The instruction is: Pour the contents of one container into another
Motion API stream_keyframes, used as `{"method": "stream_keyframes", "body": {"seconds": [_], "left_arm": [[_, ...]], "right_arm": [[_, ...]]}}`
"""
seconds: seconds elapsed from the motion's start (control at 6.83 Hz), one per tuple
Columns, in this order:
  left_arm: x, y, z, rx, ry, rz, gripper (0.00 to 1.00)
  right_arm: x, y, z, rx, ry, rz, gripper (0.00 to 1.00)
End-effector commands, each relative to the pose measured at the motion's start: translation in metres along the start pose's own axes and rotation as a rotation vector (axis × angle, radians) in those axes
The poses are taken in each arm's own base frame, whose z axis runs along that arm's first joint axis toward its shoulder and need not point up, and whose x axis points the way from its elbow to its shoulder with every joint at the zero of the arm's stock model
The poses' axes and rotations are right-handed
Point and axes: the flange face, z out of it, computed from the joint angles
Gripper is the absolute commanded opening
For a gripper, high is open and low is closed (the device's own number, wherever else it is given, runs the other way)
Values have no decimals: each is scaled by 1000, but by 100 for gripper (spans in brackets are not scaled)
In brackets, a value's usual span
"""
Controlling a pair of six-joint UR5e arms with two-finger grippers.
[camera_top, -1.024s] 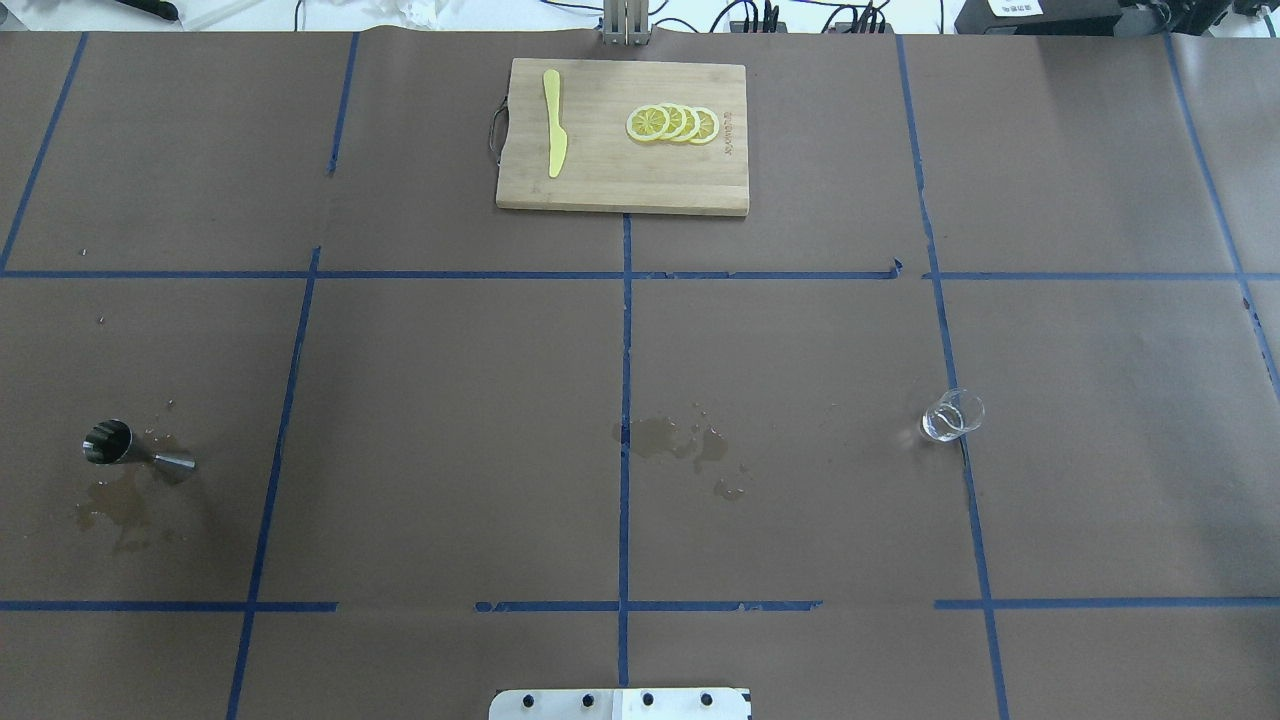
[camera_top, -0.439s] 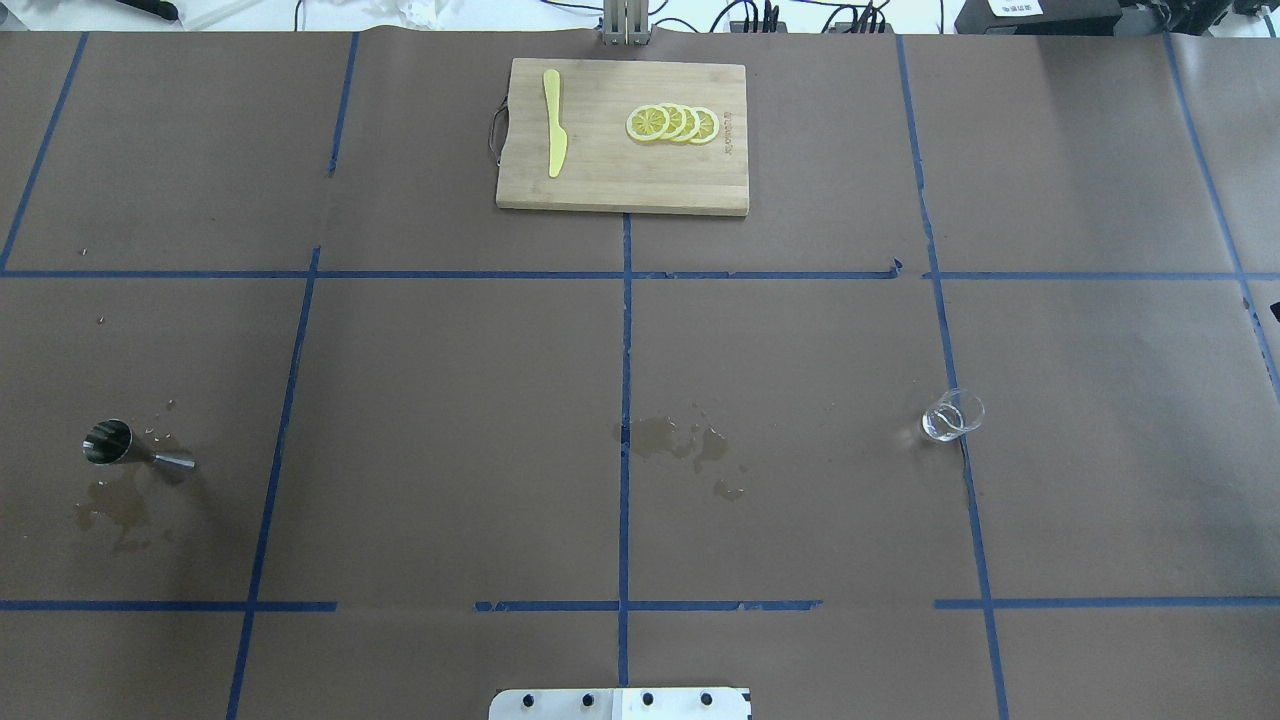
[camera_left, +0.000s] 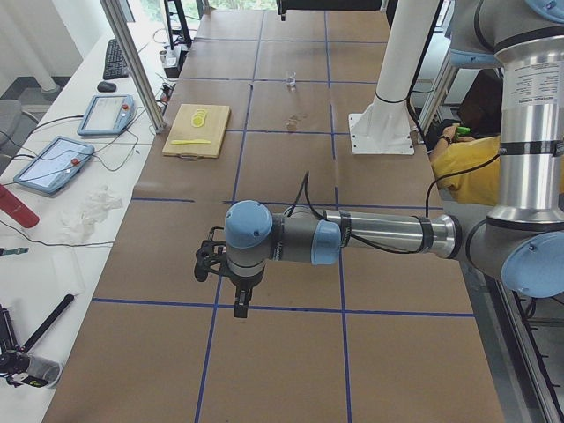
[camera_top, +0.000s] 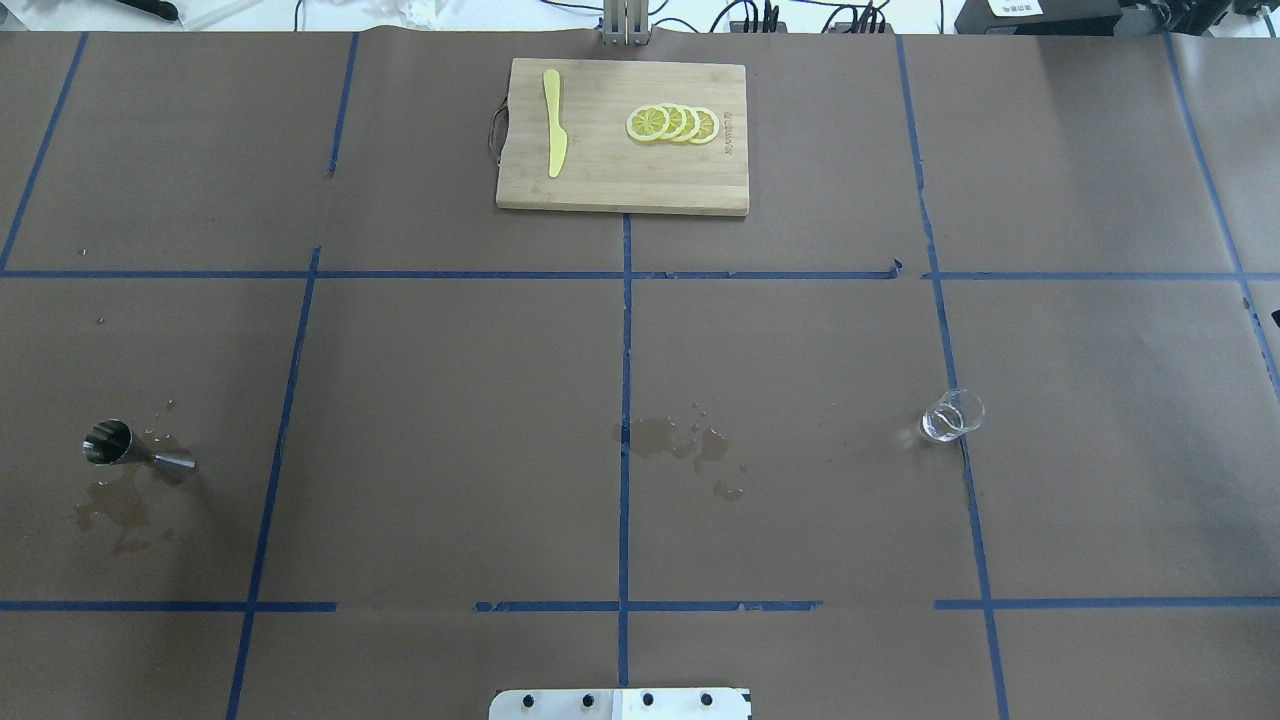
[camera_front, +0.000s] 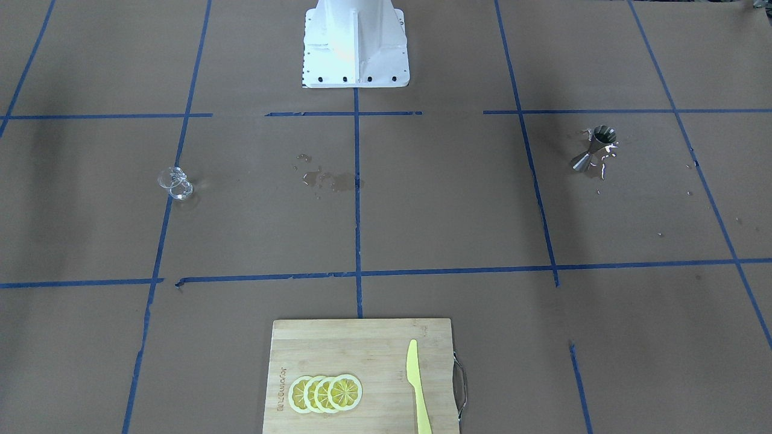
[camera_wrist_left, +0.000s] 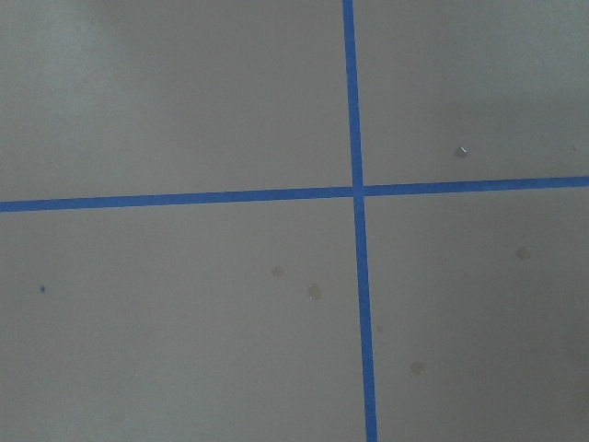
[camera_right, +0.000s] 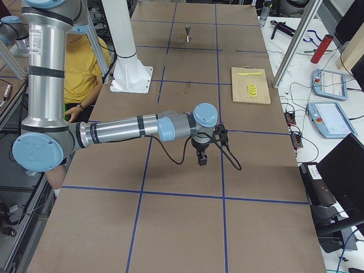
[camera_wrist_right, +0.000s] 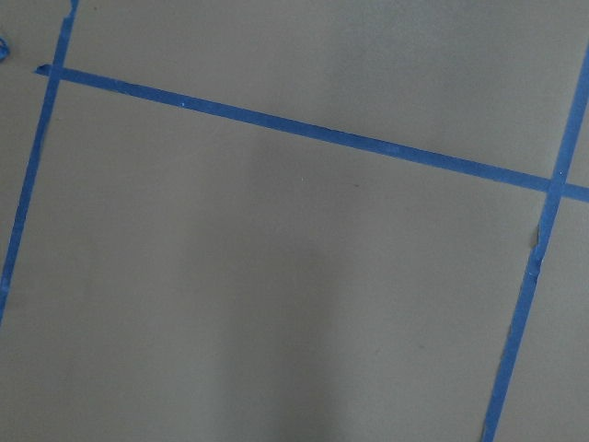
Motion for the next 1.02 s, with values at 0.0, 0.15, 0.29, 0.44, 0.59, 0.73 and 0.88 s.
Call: {"method": "stream_keyframes", "body": {"seconds": [0.0, 0.15, 0.29, 0.44, 0.59, 0.73, 0.88], "left_arm": [[3, -5, -3, 35, 1, 35, 100], [5, -10, -3, 35, -3, 35, 100], [5, -11, -5, 36, -5, 34, 100], [-2, -10, 4, 18, -9, 20, 100], [-12, -5, 14, -2, -8, 1, 100], [-13, -4, 15, -6, -8, -1, 100], [-9, -1, 12, -18, -6, -14, 100]], "right_arm": [[24, 9, 12, -21, 0, 34, 100], [48, 16, -18, 38, -13, 101, 100], [56, 16, -24, 52, -12, 115, 100], [58, 16, -19, 42, -5, 87, 100], [59, 15, -11, 24, 16, 55, 100], [57, 13, -9, 18, 15, 47, 100], [55, 11, -9, 19, 13, 41, 100]]}}
